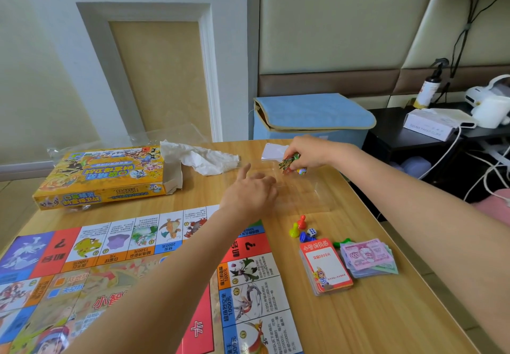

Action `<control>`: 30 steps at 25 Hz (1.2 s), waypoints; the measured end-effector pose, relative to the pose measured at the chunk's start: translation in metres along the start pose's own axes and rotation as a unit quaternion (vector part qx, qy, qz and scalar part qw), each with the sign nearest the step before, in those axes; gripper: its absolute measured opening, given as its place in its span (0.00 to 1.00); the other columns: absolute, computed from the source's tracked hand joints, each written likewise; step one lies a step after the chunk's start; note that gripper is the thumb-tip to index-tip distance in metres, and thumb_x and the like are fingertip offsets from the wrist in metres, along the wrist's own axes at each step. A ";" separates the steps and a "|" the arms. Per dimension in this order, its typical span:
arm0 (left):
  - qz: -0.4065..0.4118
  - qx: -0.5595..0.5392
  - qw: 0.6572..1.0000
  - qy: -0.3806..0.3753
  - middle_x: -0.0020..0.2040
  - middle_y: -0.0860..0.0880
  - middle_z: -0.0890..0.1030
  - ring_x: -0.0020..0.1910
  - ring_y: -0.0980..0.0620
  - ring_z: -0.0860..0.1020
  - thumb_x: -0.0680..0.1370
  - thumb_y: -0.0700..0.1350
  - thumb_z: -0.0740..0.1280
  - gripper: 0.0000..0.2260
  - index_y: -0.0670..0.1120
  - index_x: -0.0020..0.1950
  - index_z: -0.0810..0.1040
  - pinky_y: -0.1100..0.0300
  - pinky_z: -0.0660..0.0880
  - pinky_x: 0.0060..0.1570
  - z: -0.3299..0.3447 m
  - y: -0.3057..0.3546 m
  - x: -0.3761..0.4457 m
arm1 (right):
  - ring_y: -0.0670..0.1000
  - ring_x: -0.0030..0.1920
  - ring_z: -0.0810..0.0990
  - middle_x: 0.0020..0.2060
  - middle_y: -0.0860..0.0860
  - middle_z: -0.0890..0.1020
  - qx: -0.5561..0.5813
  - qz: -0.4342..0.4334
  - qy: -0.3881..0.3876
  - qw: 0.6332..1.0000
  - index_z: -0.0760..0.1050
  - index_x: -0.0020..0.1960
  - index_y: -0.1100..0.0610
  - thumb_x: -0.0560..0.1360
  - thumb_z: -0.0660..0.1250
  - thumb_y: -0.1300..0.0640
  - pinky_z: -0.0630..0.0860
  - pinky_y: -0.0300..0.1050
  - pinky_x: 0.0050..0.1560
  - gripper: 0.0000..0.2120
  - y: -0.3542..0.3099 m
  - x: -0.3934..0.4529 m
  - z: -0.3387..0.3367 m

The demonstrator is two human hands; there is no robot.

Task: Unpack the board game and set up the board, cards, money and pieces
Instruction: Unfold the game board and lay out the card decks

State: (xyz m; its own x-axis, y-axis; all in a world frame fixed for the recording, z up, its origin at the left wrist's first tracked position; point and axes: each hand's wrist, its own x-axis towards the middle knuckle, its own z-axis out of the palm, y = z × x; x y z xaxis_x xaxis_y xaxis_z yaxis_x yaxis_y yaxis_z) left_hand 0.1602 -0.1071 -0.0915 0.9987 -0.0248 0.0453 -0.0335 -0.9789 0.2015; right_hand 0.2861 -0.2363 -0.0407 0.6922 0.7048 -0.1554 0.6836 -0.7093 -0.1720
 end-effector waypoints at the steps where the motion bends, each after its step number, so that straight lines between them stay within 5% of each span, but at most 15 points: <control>1: 0.000 0.002 1.000 0.000 0.71 0.47 0.67 0.76 0.44 0.49 0.83 0.50 0.48 0.19 0.49 0.70 0.68 0.52 0.47 0.73 0.000 0.001 -0.001 | 0.50 0.40 0.73 0.40 0.52 0.78 0.006 0.002 0.005 1.000 0.80 0.52 0.59 0.75 0.66 0.59 0.65 0.39 0.34 0.07 0.000 0.000 0.001; 7: 0.001 -0.006 1.000 0.000 0.72 0.48 0.67 0.76 0.43 0.48 0.82 0.51 0.49 0.19 0.49 0.70 0.68 0.51 0.49 0.73 0.001 -0.001 0.002 | 0.51 0.44 0.77 0.49 0.56 0.82 0.137 0.048 0.058 0.988 0.80 0.56 0.61 0.75 0.67 0.59 0.72 0.42 0.42 0.11 0.011 -0.004 0.006; 12: 0.000 0.005 1.000 -0.007 0.72 0.47 0.66 0.76 0.43 0.49 0.83 0.51 0.48 0.19 0.49 0.71 0.67 0.51 0.46 0.74 0.002 -0.001 0.004 | 0.50 0.45 0.80 0.48 0.56 0.81 0.353 0.097 0.094 0.926 0.77 0.56 0.66 0.74 0.68 0.63 0.79 0.42 0.50 0.12 0.018 -0.032 0.000; 16: 0.026 0.082 0.996 -0.012 0.76 0.48 0.59 0.76 0.46 0.48 0.83 0.50 0.46 0.20 0.47 0.71 0.66 0.47 0.44 0.74 -0.004 0.002 0.005 | 0.45 0.38 0.78 0.38 0.50 0.81 0.297 0.099 0.052 0.948 0.80 0.48 0.63 0.74 0.68 0.64 0.76 0.33 0.38 0.04 0.032 -0.079 -0.012; 19: -0.018 0.064 0.997 0.048 0.77 0.49 0.52 0.76 0.45 0.45 0.83 0.52 0.48 0.19 0.49 0.71 0.66 0.44 0.45 0.73 -0.014 0.012 0.003 | 0.47 0.41 0.79 0.39 0.49 0.82 0.163 0.104 -0.043 0.980 0.81 0.45 0.60 0.74 0.69 0.61 0.76 0.44 0.48 0.03 0.037 -0.109 -0.004; 22: 0.031 0.011 0.989 0.147 0.74 0.46 0.63 0.72 0.45 0.60 0.82 0.46 0.54 0.16 0.47 0.69 0.70 0.51 0.59 0.69 -0.024 0.030 -0.009 | 0.50 0.45 0.78 0.47 0.54 0.82 0.105 0.089 -0.082 0.987 0.80 0.50 0.62 0.74 0.69 0.58 0.75 0.48 0.52 0.08 0.028 -0.118 0.013; 24: 0.100 -0.060 0.984 0.137 0.68 0.47 0.70 0.66 0.47 0.68 0.80 0.41 0.57 0.15 0.45 0.66 0.72 0.57 0.64 0.63 -0.024 0.044 -0.026 | 0.51 0.46 0.79 0.48 0.55 0.82 0.108 0.082 -0.084 0.987 0.79 0.51 0.61 0.74 0.69 0.57 0.75 0.47 0.51 0.08 0.021 -0.120 0.019; 30: 0.106 -0.098 0.985 0.096 0.64 0.49 0.74 0.62 0.50 0.70 0.79 0.37 0.57 0.15 0.45 0.64 0.74 0.61 0.66 0.60 -0.011 0.050 -0.055 | 0.50 0.47 0.79 0.46 0.49 0.79 0.109 0.073 -0.079 0.988 0.78 0.54 0.58 0.73 0.70 0.57 0.74 0.37 0.40 0.11 0.011 -0.128 0.019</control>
State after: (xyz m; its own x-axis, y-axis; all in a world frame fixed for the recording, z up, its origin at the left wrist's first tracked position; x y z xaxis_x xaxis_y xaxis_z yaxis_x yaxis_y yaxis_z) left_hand 0.1031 -0.1526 -0.0731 0.9432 -0.1667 0.2874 -0.2657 -0.8978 0.3513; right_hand 0.2007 -0.3341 -0.0416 0.7234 0.6005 -0.3408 0.5006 -0.7961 -0.3401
